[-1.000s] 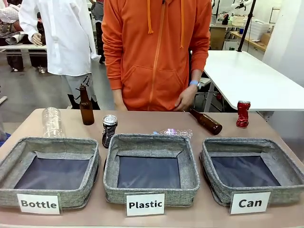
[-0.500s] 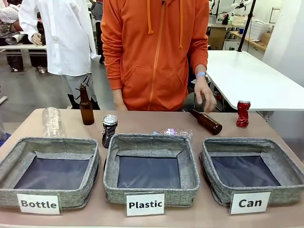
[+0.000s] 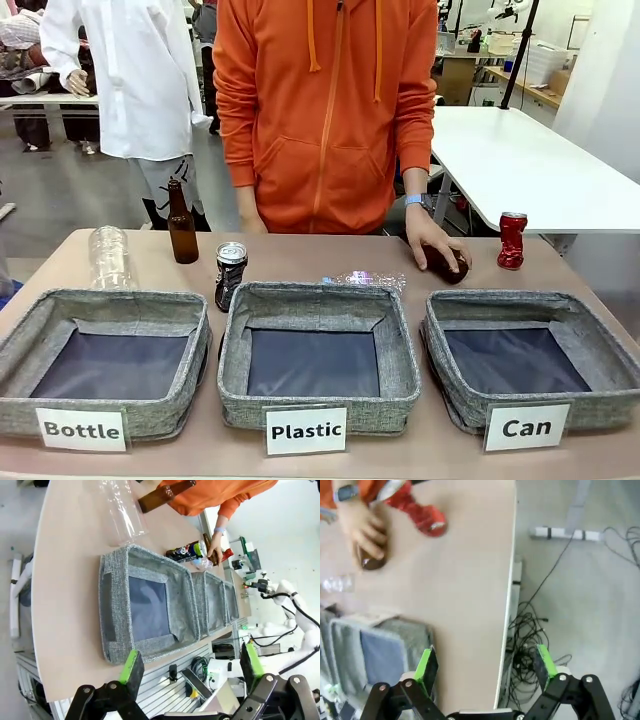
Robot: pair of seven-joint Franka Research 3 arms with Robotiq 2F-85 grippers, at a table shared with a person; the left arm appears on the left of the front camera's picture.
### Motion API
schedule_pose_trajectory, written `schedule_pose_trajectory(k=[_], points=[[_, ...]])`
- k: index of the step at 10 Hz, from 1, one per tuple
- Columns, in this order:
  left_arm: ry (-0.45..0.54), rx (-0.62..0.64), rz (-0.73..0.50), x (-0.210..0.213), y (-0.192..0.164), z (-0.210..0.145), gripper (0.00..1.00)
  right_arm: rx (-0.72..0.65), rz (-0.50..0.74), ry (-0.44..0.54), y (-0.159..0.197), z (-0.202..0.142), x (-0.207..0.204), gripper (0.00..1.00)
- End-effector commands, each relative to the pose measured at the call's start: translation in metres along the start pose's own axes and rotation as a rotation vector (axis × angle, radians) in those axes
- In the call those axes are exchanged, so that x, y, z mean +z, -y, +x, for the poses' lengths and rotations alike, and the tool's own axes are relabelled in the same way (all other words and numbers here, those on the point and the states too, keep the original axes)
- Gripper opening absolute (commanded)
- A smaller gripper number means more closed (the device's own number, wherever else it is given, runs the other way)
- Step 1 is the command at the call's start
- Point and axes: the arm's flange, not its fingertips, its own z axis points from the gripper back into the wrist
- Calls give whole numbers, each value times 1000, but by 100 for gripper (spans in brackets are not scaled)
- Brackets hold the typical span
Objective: Sort the can waste into the basket.
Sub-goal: Pick up the can waste from the table and place it in the right Fabric basket.
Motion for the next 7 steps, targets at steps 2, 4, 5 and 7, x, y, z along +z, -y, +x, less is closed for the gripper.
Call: schedule_pose_trajectory(k=[2,4,5,7], points=[[13,-24,-22,2,1,2,100,-309,201,182,23,-14,34,100],[13,-24,-22,2,1,2,100,-63,31,31,13,4,-18,100],[13,-24,-22,2,1,2,100,-63,31,31,13,4,-18,100],[13,-24,-22,2,1,2,100,34,139,102,18,8,-17,100]])
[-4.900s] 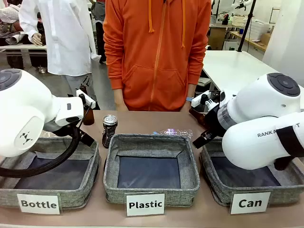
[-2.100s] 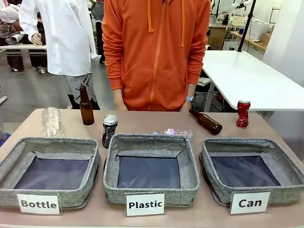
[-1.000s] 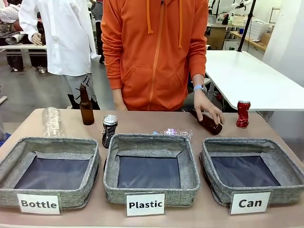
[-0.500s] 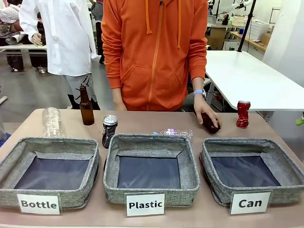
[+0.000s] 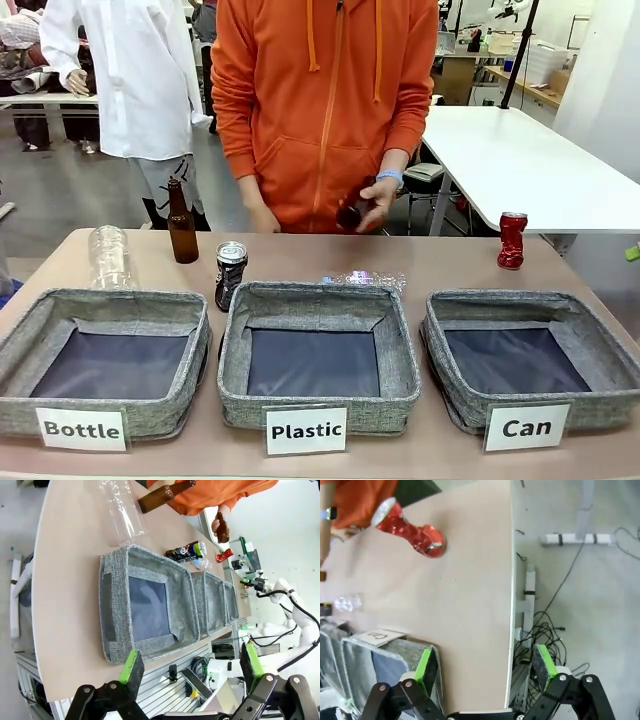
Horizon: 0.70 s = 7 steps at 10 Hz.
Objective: Sort the can waste into the basket.
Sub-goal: Pick up the can waste from the table and place it in the right Fabric basket.
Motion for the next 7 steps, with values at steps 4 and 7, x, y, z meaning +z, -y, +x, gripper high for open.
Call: schedule_pose_trajectory(k=[4,7], points=[[12,-23,-20,1,1,2,100,595,407,-23,3,36,-47,100],[12,-23,-20,1,1,2,100,843,436,55,-11,36,-72,100]])
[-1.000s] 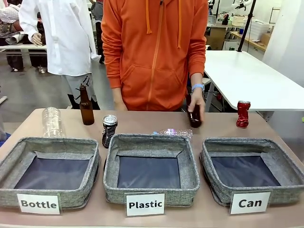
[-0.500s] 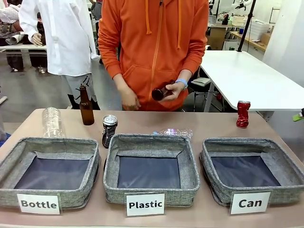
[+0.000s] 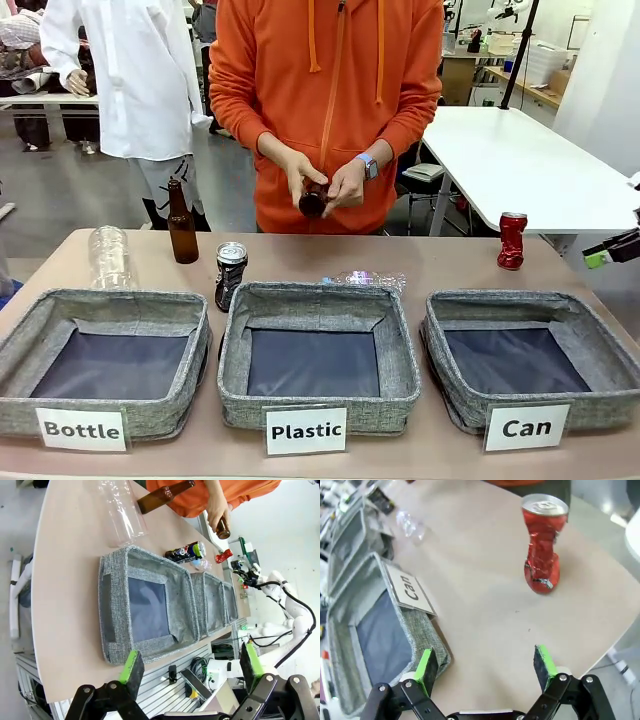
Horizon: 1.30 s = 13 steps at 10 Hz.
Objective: Sort the can waste into the basket.
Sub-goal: Pick up the can waste from the table and place it in the right Fabric basket.
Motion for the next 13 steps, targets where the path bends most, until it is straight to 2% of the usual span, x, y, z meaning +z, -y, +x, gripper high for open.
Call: schedule_pose_trajectory(k=[1,2,3,6,9,13], points=[[10,-22,-17,2,1,1,100,128,-46,25,-1,9,-9,100],[10,-22,-17,2,1,1,100,5,-97,3,-5,17,-9,100],[10,-22,-17,2,1,1,100,65,-5,-3,1,4,-5,100],[10,-22,-17,2,1,1,100,70,-25,-9,3,7,-7,100],[10,-22,-17,2,1,1,100,131,-54,-72,16,18,-36,100],[10,-22,-17,2,1,1,100,240,-24,-62,21,25,-66,100]])
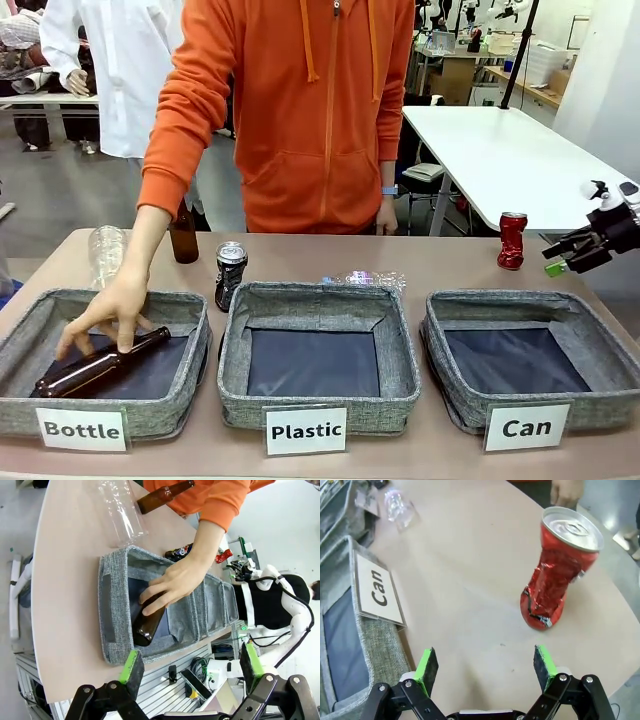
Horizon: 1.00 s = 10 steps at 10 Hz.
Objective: Sort the can waste into the basket.
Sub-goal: Pick up the can waste from the table and place it in the right Fabric basket.
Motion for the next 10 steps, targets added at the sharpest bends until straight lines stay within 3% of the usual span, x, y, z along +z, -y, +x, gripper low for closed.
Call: schedule_pose_trajectory(k=[1,3,4,5,7,10], points=[[10,-21,-16,2,1,1,100,65,8,-1,7,2,-9,100],[0,0,0,0,0,0,100,66,33,15,11,6,-16,100],[52,55,-74,28,10,13,100,67,28,24,13,8,-19,100],[122,-33,-54,57,18,22,100,64,13,39,17,10,-20,100],[88,-87,-83,72,25,15,100,38,-35,76,22,9,-19,100],[-55,-75,-144,53,40,-7,100,1,-122,113,27,10,-22,100]])
